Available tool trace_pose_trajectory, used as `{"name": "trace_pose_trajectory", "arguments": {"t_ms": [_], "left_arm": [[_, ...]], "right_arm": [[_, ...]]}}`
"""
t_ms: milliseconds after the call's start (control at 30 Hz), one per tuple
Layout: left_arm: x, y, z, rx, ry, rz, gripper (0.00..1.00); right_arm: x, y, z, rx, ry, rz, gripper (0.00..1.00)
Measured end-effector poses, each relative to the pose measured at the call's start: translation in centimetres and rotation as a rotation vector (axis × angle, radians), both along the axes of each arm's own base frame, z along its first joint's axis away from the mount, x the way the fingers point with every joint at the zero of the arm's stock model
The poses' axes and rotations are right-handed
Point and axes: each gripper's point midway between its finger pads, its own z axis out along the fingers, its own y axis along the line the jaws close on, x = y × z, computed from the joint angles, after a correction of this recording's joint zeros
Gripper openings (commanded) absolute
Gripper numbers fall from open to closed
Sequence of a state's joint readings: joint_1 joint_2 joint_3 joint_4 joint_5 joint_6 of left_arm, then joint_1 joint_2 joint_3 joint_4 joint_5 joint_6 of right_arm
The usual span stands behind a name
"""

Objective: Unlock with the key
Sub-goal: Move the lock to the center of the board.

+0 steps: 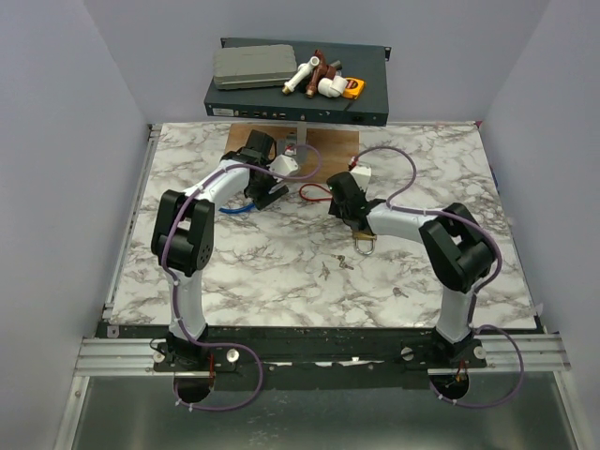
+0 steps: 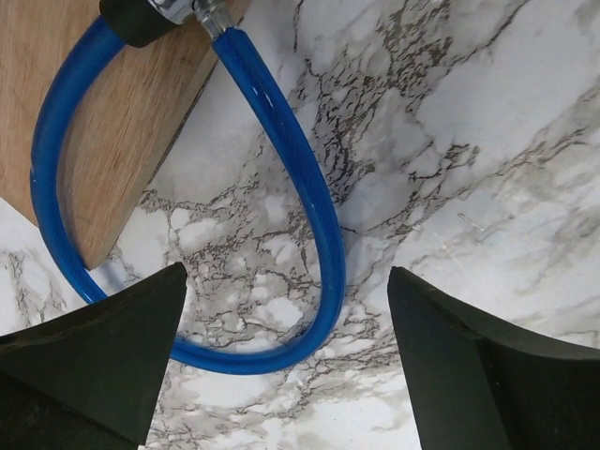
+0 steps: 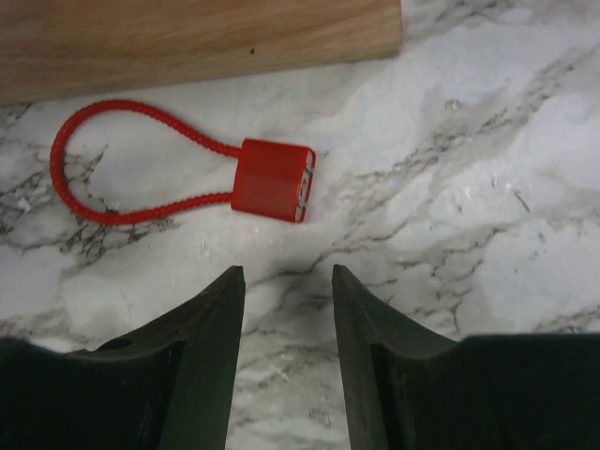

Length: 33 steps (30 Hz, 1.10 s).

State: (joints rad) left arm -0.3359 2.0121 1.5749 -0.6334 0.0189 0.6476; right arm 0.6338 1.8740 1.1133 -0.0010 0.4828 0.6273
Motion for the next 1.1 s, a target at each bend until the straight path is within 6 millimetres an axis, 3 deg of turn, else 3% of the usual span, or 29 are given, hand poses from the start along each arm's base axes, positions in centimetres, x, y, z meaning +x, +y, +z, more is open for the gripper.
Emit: {"name": "trace_pose_trajectory", "arguments": {"t_ms": [133, 233, 300, 533, 900, 1100], "left_arm": [[0.4, 0.8, -0.6, 0.037, -0.028, 0.016, 0.63], [0.8, 1.1, -0.5, 0.059, -0.053, 0.015, 0.41], [0.9, 1.0, -0.5, 0.065, -0.056, 0.006, 0.34], [0.7, 0.6, 0.4, 0.085, -0.034, -0.034, 0.36], [-0.2, 0.1, -0.1, 0.106, 0.043, -0.068, 0.6], [-0.2, -0.2, -0.1, 0.101, 0.078, -0.069, 0.58]], "right_arm": [[1.9, 0.5, -0.2, -0.031, -0.036, -0.014, 0.46], [3.2, 0.9, 0.4, -0.033, -0.067, -0.023, 0.46], [3.9, 1.2, 0.8, -0.032, -0.088, -0.028, 0.46], [5.3, 1.3, 0.2, -0.076, -0.103, -0.043, 0.47], [6.4, 1.0, -0.4, -0.146, -0.106, -0.057, 0.47], [6.3, 0.7, -0.6, -0.171, -0.091, -0.065, 0.45]]}}
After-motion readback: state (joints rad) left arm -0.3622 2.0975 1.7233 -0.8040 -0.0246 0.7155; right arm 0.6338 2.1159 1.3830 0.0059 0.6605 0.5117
